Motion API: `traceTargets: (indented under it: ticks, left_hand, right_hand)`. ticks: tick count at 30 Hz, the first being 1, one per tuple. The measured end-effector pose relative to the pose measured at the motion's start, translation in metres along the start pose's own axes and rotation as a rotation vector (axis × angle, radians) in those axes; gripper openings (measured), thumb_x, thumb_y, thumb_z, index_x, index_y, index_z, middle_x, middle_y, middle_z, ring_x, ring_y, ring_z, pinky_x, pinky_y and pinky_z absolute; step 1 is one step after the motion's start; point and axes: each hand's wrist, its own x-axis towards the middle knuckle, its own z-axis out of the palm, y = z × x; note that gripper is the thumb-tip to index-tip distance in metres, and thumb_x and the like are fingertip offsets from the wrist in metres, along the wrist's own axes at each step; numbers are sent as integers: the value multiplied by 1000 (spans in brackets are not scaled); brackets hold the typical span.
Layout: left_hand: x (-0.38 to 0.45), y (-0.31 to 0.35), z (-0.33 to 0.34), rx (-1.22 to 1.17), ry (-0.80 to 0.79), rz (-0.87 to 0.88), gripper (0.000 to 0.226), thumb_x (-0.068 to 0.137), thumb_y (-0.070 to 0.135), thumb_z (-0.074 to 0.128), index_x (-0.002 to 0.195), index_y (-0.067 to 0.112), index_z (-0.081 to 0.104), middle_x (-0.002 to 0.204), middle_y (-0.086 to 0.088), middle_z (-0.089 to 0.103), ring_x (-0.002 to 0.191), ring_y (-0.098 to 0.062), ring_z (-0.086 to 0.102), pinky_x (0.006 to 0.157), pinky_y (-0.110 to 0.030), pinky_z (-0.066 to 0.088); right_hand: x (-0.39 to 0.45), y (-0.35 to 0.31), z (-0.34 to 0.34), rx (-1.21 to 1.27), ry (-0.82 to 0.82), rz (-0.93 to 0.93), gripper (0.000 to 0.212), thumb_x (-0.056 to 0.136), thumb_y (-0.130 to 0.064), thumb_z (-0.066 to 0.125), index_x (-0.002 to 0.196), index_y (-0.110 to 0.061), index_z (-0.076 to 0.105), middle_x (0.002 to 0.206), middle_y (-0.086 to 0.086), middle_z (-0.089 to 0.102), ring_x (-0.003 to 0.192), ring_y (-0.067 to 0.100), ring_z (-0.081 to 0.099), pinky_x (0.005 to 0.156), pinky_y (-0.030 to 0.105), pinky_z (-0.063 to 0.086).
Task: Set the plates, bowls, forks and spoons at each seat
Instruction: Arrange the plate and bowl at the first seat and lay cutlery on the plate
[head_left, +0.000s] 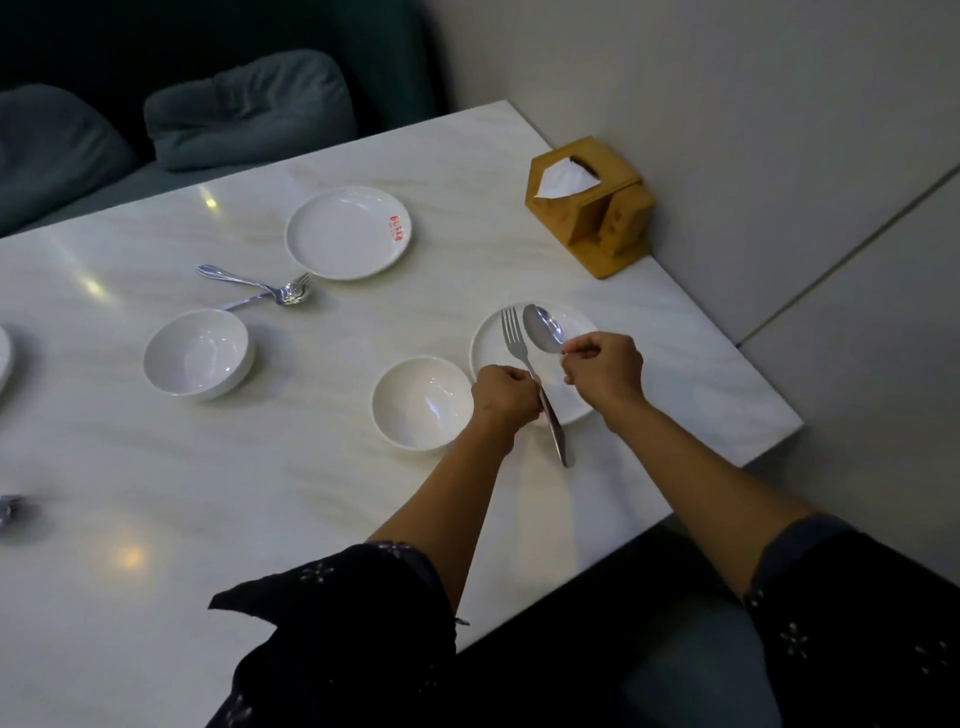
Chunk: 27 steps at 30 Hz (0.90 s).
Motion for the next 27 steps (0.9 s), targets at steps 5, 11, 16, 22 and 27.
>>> traceTargets:
  ticks: [5, 11, 16, 22, 27]
  left_hand:
    - [1, -9, 20, 19, 22, -63, 20, 83, 5, 62, 63, 6, 64, 85, -26, 72, 89, -40, 71, 85, -48, 59]
    - [19, -5, 33, 94, 7, -135, 43, 52, 14, 68, 90, -6, 68, 95, -26, 72, 86, -39, 72, 79, -46, 61]
    - [22, 5, 30, 109, 44, -222, 13, 80, -3, 66, 80, 5, 55, 102, -23, 69, 86, -38, 73, 50, -39, 61]
    - [28, 9, 26, 165, 11, -229, 12, 79, -9, 65, 84, -1, 58, 100, -27, 71, 85, -39, 74, 72, -46, 62]
    - [28, 7, 21, 348, 35, -128, 24, 77, -4, 69, 68, 7, 49, 95, -16, 72, 85, -29, 72, 79, -34, 61]
  right_hand:
    - [5, 22, 2, 5, -4, 67, 17, 78, 2, 61, 85, -8, 73, 89, 14, 75, 83, 30, 72, 85, 35, 58]
    - [16, 27, 8, -1, -63, 67, 18, 79, 4, 59, 86, -6, 73, 93, 14, 74, 86, 30, 72, 87, 39, 58]
    - [20, 28, 12, -18, -98, 84, 19, 80, 5, 58, 85, -6, 72, 93, 15, 74, 86, 31, 72, 85, 38, 58]
    - [20, 27, 14, -112, -93, 18, 16, 82, 5, 61, 90, -2, 72, 98, 14, 73, 92, 28, 69, 84, 27, 54]
    - [17, 24, 11, -190, -91, -28, 16, 83, 4, 59, 89, -2, 73, 100, 14, 73, 96, 28, 67, 74, 24, 47]
